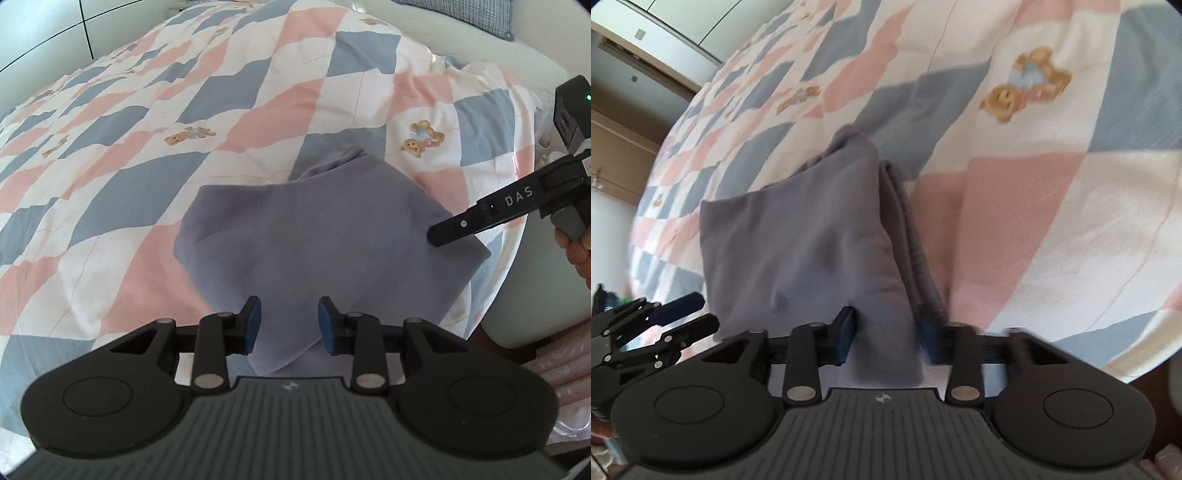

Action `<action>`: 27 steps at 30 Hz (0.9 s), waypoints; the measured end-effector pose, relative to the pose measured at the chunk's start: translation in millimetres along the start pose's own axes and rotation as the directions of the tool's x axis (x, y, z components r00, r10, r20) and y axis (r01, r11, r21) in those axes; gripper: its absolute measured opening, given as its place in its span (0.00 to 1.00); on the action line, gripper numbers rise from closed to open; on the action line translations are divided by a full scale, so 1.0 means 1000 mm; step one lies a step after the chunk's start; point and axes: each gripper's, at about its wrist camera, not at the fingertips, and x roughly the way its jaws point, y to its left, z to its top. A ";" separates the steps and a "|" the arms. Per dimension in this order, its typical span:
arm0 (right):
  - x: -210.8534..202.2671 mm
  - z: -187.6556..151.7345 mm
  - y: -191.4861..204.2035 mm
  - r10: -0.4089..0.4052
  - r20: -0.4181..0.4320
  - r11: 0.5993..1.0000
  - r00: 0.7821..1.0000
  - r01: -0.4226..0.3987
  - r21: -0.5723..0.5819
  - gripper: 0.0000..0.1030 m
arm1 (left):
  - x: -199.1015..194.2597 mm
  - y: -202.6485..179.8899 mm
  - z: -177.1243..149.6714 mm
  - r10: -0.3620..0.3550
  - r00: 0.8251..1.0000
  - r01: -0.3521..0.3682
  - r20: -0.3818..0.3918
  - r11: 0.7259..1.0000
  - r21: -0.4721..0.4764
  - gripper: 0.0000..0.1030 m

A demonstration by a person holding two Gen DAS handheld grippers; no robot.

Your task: Fold clothes

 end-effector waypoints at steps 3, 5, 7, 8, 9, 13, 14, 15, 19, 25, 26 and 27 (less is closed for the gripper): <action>-0.001 -0.002 0.006 0.002 0.040 0.999 0.999 0.000 -0.036 0.18 | 0.002 0.005 -0.004 -0.022 1.000 0.022 0.003 0.999 -0.024 0.28; -0.001 -0.003 0.010 -0.028 0.065 0.997 0.997 0.032 -0.067 0.11 | 0.004 0.007 -0.005 -0.034 0.999 0.034 0.002 0.999 -0.025 0.28; -0.004 -0.003 0.011 -0.053 0.095 0.996 0.994 0.060 -0.065 0.10 | 0.010 0.006 -0.007 -0.031 0.999 0.031 -0.014 0.999 -0.012 0.28; -0.001 -0.001 0.010 -0.073 0.096 0.995 0.993 0.079 -0.055 0.10 | 0.013 0.006 -0.008 -0.027 0.999 0.027 -0.028 1.000 -0.007 0.28; 0.001 0.000 0.009 -0.093 0.097 0.994 0.991 0.097 -0.044 0.10 | 0.014 0.007 -0.008 -0.026 0.999 0.026 -0.044 1.000 -0.011 0.28; 0.022 0.005 0.009 -0.177 0.050 0.984 0.983 0.178 -0.024 0.25 | -0.002 0.033 -0.011 -0.087 0.996 0.082 -0.034 0.988 -0.134 0.32; 0.018 0.008 0.013 -0.192 0.057 0.981 0.980 0.194 -0.024 0.36 | -0.005 0.042 -0.013 -0.104 0.994 0.096 -0.036 0.980 -0.174 0.34; 0.011 0.011 0.018 -0.203 0.077 0.978 0.976 0.206 -0.029 0.40 | -0.008 0.052 -0.016 -0.125 0.992 0.114 -0.035 0.969 -0.219 0.35; -0.013 0.020 0.019 -0.106 0.124 0.994 0.987 0.107 0.000 0.62 | 0.006 0.091 -0.019 -0.239 0.971 0.214 -0.005 0.877 -0.430 0.41; 0.019 0.058 -0.017 0.073 0.012 0.994 0.997 -0.074 0.080 0.70 | 0.059 0.115 -0.024 -0.360 0.932 0.310 0.055 0.705 -0.638 0.43; 0.028 0.063 -0.025 0.093 -0.019 0.992 0.995 -0.091 0.088 0.70 | 0.068 0.115 -0.027 -0.367 0.928 0.313 0.061 0.682 -0.661 0.44; 0.036 0.068 -0.032 0.107 -0.043 0.990 0.993 -0.102 0.094 0.71 | 0.075 0.113 -0.029 -0.368 0.927 0.311 0.067 0.660 -0.684 0.43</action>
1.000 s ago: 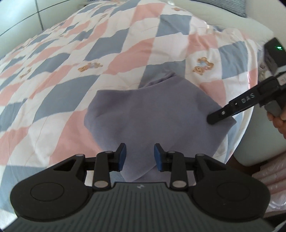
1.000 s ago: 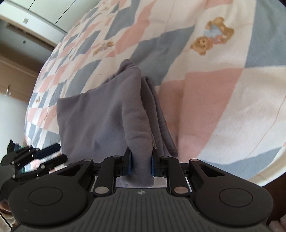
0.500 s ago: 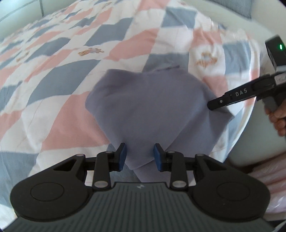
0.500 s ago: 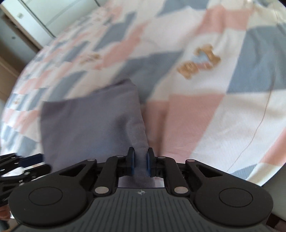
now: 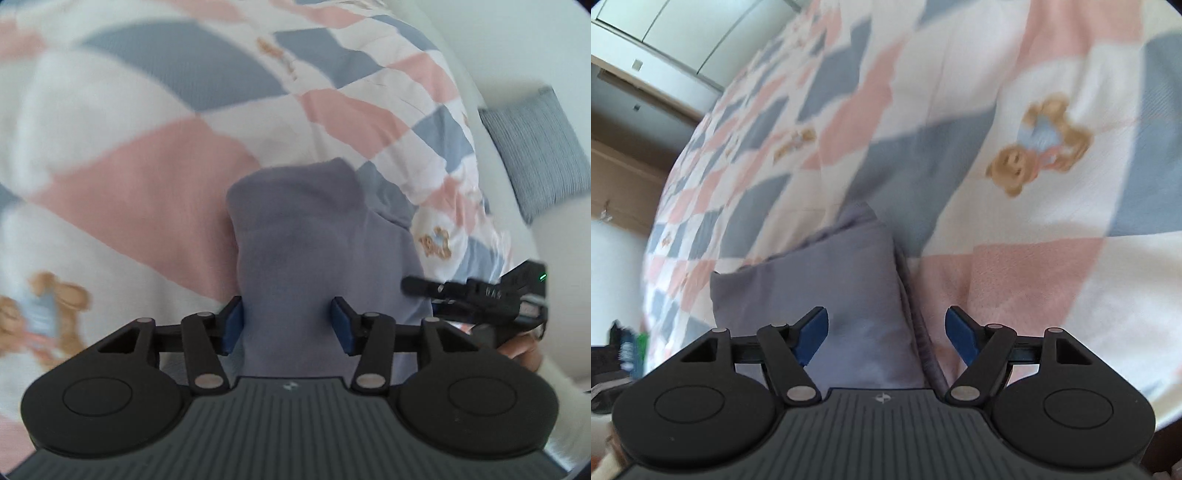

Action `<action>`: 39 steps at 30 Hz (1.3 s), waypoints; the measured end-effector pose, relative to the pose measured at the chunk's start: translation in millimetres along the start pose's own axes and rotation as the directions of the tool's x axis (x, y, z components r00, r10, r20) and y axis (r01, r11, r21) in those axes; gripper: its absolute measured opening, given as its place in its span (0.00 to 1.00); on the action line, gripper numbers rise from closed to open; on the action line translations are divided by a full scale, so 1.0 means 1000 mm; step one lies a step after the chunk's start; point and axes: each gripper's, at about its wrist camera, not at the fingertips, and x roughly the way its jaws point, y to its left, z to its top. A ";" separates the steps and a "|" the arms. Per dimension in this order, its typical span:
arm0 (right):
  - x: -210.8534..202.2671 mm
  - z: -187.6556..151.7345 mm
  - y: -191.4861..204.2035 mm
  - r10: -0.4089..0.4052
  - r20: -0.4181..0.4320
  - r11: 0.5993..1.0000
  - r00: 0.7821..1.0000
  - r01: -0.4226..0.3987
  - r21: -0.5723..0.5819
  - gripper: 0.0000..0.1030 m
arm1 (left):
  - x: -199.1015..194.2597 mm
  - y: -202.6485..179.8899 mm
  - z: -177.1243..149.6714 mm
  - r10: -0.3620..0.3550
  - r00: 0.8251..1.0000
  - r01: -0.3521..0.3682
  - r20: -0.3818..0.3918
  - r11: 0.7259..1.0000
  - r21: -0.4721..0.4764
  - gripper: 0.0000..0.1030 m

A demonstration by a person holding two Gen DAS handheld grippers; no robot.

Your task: Fold clothes

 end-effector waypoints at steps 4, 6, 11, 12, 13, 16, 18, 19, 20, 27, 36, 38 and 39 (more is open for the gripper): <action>0.035 0.013 -0.023 0.134 -0.115 0.991 0.984 -0.131 0.036 0.65 | 0.006 0.001 -0.007 0.016 0.997 -0.009 0.072 0.996 -0.084 0.24; 0.047 0.019 -0.026 0.191 -0.157 0.981 0.969 -0.182 0.068 0.37 | -0.007 -0.007 -0.010 0.028 0.991 -0.016 0.128 0.996 -0.093 0.21; 0.040 0.048 0.011 0.212 -0.226 0.973 0.951 -0.226 -0.039 0.28 | -0.070 -0.020 -0.004 0.127 0.950 -0.091 0.286 0.986 -0.137 0.21; 0.039 0.056 0.024 0.241 -0.232 0.965 0.942 -0.258 -0.049 0.28 | -0.086 -0.020 0.000 0.157 0.933 -0.112 0.322 0.982 -0.153 0.21; 0.040 0.064 0.040 0.263 -0.242 0.955 0.934 -0.287 -0.070 0.28 | -0.102 -0.017 0.005 0.188 0.916 -0.134 0.355 0.976 -0.170 0.21; 0.063 0.090 0.094 0.326 -0.291 0.920 0.900 -0.372 -0.121 0.28 | -0.135 0.004 0.023 0.283 0.863 -0.208 0.419 0.954 -0.217 0.22; 0.095 0.101 0.129 0.355 -0.325 0.900 0.877 -0.414 -0.136 0.28 | -0.142 0.030 0.032 0.332 0.840 -0.238 0.430 0.936 -0.258 0.23; 0.115 0.105 0.147 0.364 -0.344 0.889 0.866 -0.433 -0.148 0.28 | -0.141 0.049 0.037 0.348 0.839 -0.236 0.418 0.926 -0.295 0.24; 0.132 0.107 0.161 0.365 -0.358 0.882 0.859 -0.443 -0.164 0.28 | -0.138 0.066 0.041 0.361 0.841 -0.235 0.403 0.915 -0.328 0.24; 0.222 0.110 0.207 0.217 -0.388 0.913 0.896 -0.327 -0.245 0.41 | -0.143 0.115 0.026 0.387 0.812 -0.188 0.436 0.882 -0.432 0.37; 0.169 0.130 0.277 0.049 -0.248 0.731 0.968 -0.204 -0.651 0.59 | -0.163 0.094 -0.074 0.386 0.798 -0.117 0.463 0.853 -0.509 0.45; 0.177 0.123 0.323 0.064 -0.282 0.617 0.957 -0.260 -0.743 0.59 | -0.150 0.093 -0.079 0.365 0.806 -0.100 0.466 0.860 -0.500 0.45; 0.184 0.116 0.346 0.074 -0.322 0.560 0.944 -0.307 -0.770 0.59 | -0.144 0.095 -0.079 0.355 0.806 -0.089 0.473 0.864 -0.496 0.45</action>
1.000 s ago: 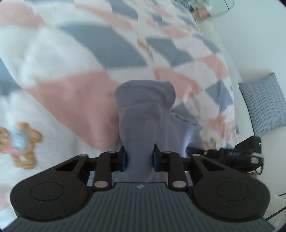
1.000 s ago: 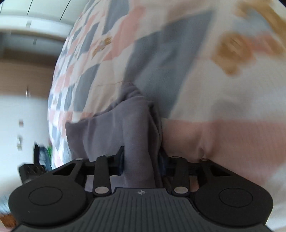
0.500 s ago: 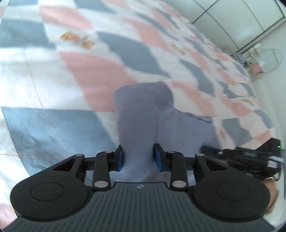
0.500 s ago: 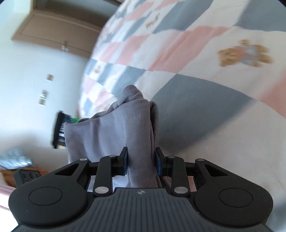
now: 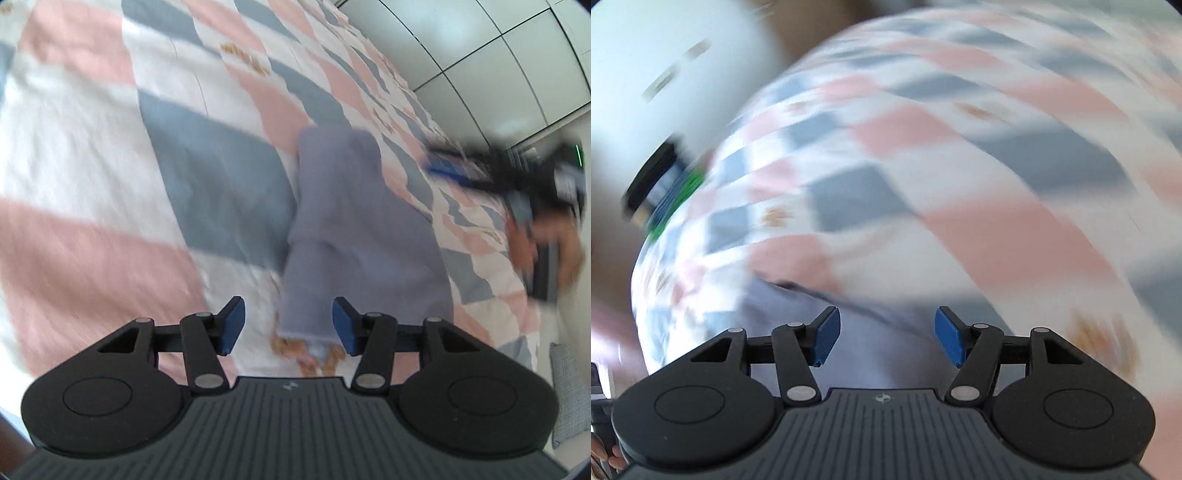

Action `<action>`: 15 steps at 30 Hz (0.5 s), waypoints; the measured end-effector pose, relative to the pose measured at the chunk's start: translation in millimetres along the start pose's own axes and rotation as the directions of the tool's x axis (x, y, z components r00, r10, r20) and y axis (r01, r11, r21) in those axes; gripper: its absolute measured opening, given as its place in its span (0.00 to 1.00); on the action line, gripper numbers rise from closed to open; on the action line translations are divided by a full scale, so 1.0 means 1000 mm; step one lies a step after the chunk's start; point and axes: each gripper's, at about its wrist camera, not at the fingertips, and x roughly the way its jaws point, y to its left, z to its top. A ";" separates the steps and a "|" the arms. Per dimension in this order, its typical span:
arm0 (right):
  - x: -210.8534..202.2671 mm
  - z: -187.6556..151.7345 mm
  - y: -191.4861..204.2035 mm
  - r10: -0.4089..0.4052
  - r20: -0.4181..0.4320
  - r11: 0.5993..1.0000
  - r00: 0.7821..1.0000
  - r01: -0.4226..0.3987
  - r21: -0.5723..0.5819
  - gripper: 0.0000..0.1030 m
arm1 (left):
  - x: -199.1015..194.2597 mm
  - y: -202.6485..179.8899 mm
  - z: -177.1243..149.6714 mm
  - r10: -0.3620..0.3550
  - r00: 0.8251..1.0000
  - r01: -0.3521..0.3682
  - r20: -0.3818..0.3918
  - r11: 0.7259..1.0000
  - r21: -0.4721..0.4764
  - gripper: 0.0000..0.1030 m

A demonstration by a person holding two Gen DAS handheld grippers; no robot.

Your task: Fold clothes

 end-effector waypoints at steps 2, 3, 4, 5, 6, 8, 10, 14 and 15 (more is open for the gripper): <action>0.031 0.028 0.036 0.077 -0.057 0.991 0.995 -0.082 -0.102 0.60 | 0.009 0.002 -0.003 -0.018 1.000 0.018 0.011 1.000 0.001 0.46; 0.048 0.037 0.054 0.100 -0.097 0.981 0.990 -0.114 -0.154 0.60 | 0.014 0.003 -0.003 -0.029 1.000 0.029 0.006 1.000 -0.002 0.43; 0.065 0.045 0.072 0.118 -0.140 0.968 0.983 -0.145 -0.206 0.62 | 0.018 0.004 -0.005 -0.044 0.999 0.044 -0.002 0.999 -0.004 0.41; 0.081 0.050 0.086 0.109 -0.178 0.956 0.978 -0.153 -0.252 0.63 | 0.022 0.003 -0.005 -0.054 0.998 0.054 -0.011 0.999 -0.003 0.35; 0.097 0.054 0.099 0.088 -0.215 0.943 0.973 -0.151 -0.296 0.64 | 0.025 0.002 -0.005 -0.051 0.999 0.051 -0.016 0.999 0.002 0.28; 0.129 0.060 0.121 0.042 -0.292 0.917 0.955 -0.153 -0.367 0.64 | 0.027 -0.001 -0.005 -0.045 0.999 0.045 -0.014 0.999 0.013 0.19; 0.154 0.056 0.130 -0.013 -0.382 0.896 0.924 -0.158 -0.414 0.55 | 0.024 -0.006 -0.006 -0.041 0.999 0.041 0.007 0.998 0.038 0.12; 0.160 0.038 0.140 -0.086 -0.417 0.820 0.905 -0.173 -0.545 0.10 | 0.018 -0.022 -0.014 -0.011 0.998 0.002 0.067 0.992 0.126 0.09; 0.158 0.039 0.141 -0.085 -0.405 0.814 0.911 -0.170 -0.555 0.09 | 0.017 -0.024 -0.016 -0.004 0.997 -0.007 0.079 0.990 0.138 0.08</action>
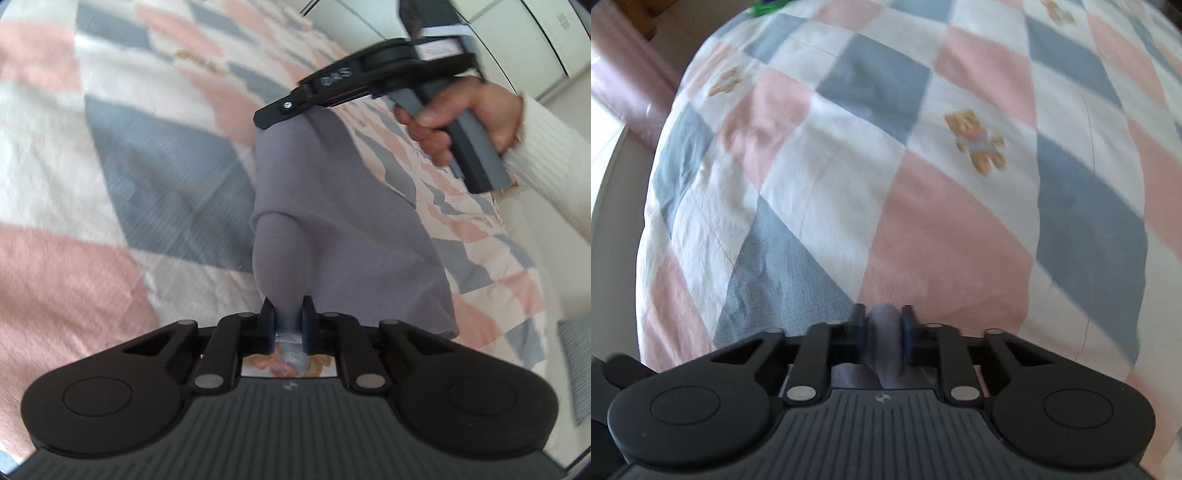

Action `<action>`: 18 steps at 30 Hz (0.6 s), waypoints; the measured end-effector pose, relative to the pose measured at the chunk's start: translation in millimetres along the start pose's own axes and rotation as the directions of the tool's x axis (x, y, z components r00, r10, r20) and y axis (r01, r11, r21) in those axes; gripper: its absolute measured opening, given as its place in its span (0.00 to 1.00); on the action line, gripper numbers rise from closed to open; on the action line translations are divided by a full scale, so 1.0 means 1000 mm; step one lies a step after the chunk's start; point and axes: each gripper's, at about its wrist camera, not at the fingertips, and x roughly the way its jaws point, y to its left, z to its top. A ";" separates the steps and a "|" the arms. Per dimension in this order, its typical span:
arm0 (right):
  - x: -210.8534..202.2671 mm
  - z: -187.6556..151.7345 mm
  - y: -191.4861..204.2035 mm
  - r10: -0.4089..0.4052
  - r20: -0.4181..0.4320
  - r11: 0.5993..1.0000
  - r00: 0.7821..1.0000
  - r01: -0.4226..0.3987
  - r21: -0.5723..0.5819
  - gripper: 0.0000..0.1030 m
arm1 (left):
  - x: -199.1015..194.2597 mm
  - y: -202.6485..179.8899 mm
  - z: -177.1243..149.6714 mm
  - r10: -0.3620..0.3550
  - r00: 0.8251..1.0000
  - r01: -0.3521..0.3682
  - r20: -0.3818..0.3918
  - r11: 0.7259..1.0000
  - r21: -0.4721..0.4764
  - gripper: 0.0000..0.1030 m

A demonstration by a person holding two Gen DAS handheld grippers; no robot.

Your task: Fold clothes

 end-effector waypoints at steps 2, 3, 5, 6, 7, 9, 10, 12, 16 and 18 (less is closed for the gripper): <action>-0.006 -0.001 -0.006 -0.035 0.038 0.999 0.999 0.034 0.024 0.07 | -0.001 -0.004 -0.004 0.017 1.000 -0.017 0.020 1.000 0.021 0.08; -0.006 -0.002 -0.013 -0.050 0.051 0.997 0.997 0.047 0.061 0.07 | -0.001 -0.004 -0.005 0.024 0.999 -0.024 0.026 0.999 0.023 0.07; 0.001 -0.009 -0.034 -0.066 0.056 0.986 0.996 0.057 0.157 0.06 | -0.003 -0.003 -0.007 0.039 0.999 -0.040 0.026 0.999 0.029 0.07; 0.007 -0.012 -0.042 -0.062 0.062 0.980 0.996 0.049 0.194 0.06 | -0.002 -0.003 -0.008 0.055 0.998 -0.056 0.016 0.998 0.042 0.06; 0.012 -0.015 -0.047 -0.063 0.069 0.975 0.996 0.047 0.216 0.06 | 0.001 -0.002 -0.011 0.076 0.997 -0.076 -0.007 0.995 0.059 0.02; 0.018 -0.021 -0.054 -0.070 0.086 0.968 0.994 0.047 0.245 0.06 | 0.006 0.001 -0.018 0.143 0.987 -0.137 -0.080 0.988 0.069 0.00; 0.020 -0.023 -0.055 -0.082 0.100 0.966 0.992 0.054 0.254 0.06 | 0.002 0.003 -0.020 0.162 0.983 -0.156 -0.087 0.985 0.071 0.00; 0.024 -0.024 -0.055 -0.117 0.133 0.963 0.984 0.079 0.258 0.07 | -0.012 0.001 -0.014 0.182 0.981 -0.176 -0.067 0.981 0.081 0.00; -0.008 -0.027 -0.063 -0.206 0.222 0.930 0.953 0.120 0.347 0.39 | -0.040 -0.014 0.010 0.200 0.980 -0.199 0.008 0.970 0.141 0.00; -0.045 -0.043 -0.066 -0.247 0.310 0.905 0.918 0.105 0.412 0.43 | -0.041 -0.025 0.022 0.162 0.986 -0.165 0.032 0.968 0.190 0.00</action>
